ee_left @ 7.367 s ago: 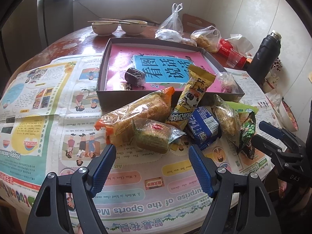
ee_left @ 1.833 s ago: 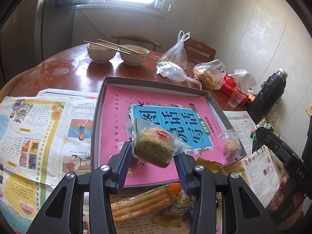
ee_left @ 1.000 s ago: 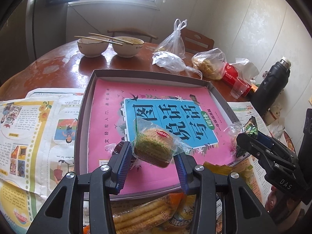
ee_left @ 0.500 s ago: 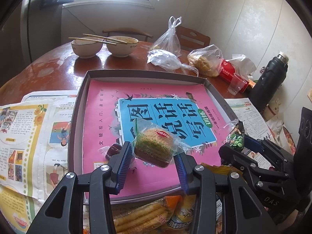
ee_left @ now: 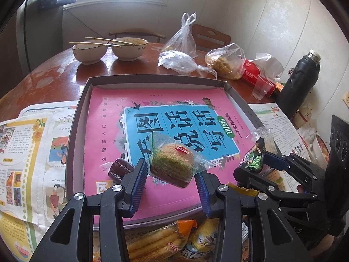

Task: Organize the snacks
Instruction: 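Lower the wafer packet with the left gripper and open it while the right releases the seaweed packet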

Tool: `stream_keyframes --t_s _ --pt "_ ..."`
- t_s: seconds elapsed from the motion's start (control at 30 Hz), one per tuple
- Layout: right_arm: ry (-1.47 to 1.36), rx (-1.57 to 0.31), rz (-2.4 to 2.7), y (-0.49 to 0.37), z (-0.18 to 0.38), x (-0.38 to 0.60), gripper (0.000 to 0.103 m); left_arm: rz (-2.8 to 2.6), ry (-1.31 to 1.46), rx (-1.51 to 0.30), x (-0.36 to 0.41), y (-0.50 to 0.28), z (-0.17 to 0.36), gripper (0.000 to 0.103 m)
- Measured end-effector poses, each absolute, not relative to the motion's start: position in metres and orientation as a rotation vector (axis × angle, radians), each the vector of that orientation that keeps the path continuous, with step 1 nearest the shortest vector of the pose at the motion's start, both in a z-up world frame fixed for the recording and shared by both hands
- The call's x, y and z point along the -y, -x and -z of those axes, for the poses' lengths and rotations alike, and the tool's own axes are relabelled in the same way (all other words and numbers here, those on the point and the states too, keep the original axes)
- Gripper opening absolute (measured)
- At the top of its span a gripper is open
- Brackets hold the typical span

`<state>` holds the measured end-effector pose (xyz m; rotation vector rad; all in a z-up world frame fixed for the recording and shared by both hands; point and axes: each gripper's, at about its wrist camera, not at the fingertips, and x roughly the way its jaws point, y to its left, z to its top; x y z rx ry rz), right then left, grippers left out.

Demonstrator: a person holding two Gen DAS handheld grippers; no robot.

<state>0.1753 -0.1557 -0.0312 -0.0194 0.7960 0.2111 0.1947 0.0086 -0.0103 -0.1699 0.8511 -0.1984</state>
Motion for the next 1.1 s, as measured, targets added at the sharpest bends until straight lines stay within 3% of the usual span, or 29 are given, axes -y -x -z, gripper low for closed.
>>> stream_keyframes --t_s 1.1 --pt "0.023 -0.821 -0.209 -0.1753 0.0281 0.1611 0.058 0.181 0.169 -0.891 -0.0105 -0.1965 0.0142 0.047"
